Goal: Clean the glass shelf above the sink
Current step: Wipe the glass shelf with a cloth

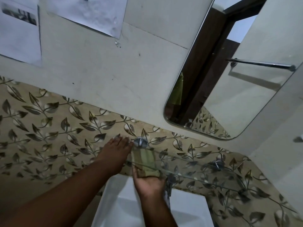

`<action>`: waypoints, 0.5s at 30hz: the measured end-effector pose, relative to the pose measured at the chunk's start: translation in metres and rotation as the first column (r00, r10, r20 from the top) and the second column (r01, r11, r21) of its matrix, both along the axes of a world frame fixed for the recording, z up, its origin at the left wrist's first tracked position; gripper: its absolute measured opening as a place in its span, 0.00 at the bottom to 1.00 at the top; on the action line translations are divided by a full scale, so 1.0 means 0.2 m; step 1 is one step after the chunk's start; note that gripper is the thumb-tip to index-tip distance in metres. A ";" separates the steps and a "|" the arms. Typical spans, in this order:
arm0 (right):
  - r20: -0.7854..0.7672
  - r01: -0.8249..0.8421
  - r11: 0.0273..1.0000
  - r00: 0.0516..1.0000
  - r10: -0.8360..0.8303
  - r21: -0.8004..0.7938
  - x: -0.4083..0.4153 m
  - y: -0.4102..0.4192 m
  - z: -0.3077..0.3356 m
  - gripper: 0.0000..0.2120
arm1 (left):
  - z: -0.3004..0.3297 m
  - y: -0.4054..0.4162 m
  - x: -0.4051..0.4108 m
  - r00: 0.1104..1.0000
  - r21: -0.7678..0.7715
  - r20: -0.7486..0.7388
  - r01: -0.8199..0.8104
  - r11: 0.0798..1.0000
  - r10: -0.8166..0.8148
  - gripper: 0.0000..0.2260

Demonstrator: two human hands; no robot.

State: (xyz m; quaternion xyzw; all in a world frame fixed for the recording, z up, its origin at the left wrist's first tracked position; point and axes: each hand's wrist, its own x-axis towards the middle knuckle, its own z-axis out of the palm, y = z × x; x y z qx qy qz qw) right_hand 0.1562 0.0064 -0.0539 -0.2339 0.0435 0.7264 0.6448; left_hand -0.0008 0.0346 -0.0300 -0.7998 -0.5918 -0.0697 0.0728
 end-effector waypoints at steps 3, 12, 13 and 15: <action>0.006 0.081 0.997 0.997 -0.081 -0.008 0.08 0.04 0.02 0.29 | 0.01 -0.01 0.00 1.000 0.014 0.007 -0.003 1.000 0.003 0.38; -0.040 0.066 0.998 0.997 -0.066 -0.008 0.07 -0.05 0.06 0.33 | -0.03 0.01 0.00 1.000 0.020 0.013 -0.015 1.000 0.014 0.37; -0.032 0.083 0.997 0.996 -0.083 -0.009 0.10 -0.07 0.05 0.34 | -0.05 0.03 -0.01 1.000 0.041 0.021 -0.009 0.999 0.008 0.38; -0.035 0.137 0.989 0.990 -0.139 -0.056 0.19 -0.10 0.04 0.35 | -0.08 0.04 -0.02 1.000 0.083 0.027 -0.001 0.997 -0.001 0.39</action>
